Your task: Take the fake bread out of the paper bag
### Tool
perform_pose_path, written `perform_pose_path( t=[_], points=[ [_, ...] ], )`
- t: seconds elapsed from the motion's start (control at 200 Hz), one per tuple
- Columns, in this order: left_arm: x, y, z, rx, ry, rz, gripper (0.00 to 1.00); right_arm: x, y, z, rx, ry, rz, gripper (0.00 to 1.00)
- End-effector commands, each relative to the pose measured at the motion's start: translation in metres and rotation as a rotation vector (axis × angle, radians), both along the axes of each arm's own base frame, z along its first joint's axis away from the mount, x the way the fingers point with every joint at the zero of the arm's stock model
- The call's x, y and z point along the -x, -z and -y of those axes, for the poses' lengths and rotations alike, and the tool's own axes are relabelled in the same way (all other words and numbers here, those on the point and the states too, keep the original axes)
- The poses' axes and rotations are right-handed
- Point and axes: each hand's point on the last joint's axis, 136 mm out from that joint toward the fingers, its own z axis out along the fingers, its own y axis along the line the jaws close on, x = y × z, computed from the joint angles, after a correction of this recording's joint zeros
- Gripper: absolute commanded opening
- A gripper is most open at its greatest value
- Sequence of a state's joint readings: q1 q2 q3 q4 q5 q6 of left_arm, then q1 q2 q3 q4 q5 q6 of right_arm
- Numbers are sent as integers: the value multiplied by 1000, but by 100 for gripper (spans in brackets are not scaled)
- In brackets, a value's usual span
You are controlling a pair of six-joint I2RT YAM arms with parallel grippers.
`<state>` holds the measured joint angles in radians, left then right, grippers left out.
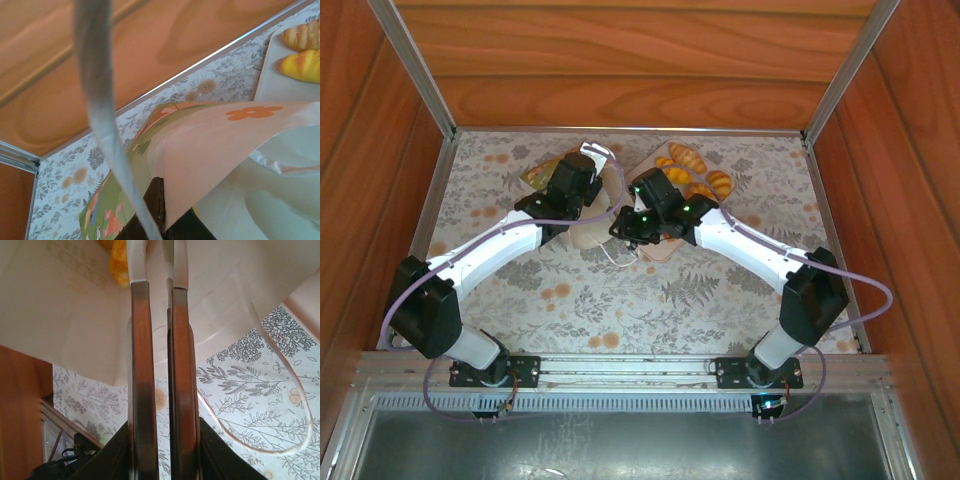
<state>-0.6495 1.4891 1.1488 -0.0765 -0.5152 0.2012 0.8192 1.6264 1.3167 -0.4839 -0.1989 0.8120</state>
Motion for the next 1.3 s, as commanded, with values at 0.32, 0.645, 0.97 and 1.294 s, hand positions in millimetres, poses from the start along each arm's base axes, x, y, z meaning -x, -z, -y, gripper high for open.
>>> perform_pose_path(
  t=[0.32,0.645,0.97,1.294],
  points=[
    [-8,-14,12,89,6,27,0,-18,10,-44,-39,-34,-29,35],
    [-5,-16,13,97,14,24,0,-28,19,-59,-93,-37,-66,41],
    [-4,-15,14,101,16,20,0,-38,33,-63,-141,-27,-123,49],
    [-5,-12,16,105,24,12,0,-56,44,-69,-138,-6,-123,49]
  ],
)
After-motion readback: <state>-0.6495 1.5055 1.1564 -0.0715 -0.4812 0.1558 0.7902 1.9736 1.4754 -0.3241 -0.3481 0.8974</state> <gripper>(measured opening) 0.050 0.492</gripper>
